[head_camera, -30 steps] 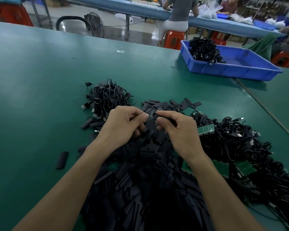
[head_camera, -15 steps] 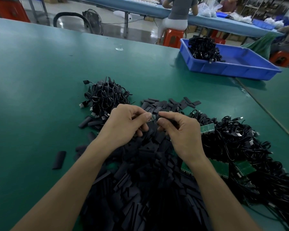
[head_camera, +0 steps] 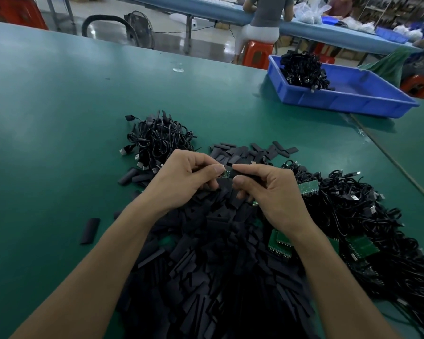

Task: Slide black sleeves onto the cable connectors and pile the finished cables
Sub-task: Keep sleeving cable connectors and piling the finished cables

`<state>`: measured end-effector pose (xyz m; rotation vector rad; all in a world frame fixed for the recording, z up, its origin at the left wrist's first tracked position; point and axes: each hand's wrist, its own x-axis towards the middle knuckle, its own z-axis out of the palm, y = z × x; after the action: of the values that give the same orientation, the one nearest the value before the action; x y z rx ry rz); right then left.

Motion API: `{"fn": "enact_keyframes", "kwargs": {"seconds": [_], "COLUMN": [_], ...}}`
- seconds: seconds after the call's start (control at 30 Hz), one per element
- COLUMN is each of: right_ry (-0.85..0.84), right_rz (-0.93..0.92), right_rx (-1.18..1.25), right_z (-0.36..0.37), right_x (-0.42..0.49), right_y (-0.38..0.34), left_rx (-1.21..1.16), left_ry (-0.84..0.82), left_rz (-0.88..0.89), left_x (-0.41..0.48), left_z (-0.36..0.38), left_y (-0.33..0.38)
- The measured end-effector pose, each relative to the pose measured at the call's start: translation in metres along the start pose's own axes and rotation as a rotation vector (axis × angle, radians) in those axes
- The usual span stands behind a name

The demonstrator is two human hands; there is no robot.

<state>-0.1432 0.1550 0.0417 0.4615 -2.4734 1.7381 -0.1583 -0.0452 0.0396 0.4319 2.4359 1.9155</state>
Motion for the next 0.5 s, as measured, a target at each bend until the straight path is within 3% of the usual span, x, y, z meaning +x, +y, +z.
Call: {"fn": "enact_keyframes", "kwargs": {"seconds": [0.23, 0.5], "right_ry": [-0.136, -0.116], "right_rz": [0.001, 0.021], "right_rx": [-0.026, 0.102], "right_z": [-0.0096, -0.0060], "right_x": [0.0000, -0.0016], "right_y": [-0.0050, -0.0067], "left_rx": [0.025, -0.013], "left_ry": [-0.082, 0.012], "left_rz": [0.026, 0.036], "left_x": [-0.0012, 0.0002], "left_z": [-0.0011, 0.0014], "left_y": [-0.0022, -0.0060]}}
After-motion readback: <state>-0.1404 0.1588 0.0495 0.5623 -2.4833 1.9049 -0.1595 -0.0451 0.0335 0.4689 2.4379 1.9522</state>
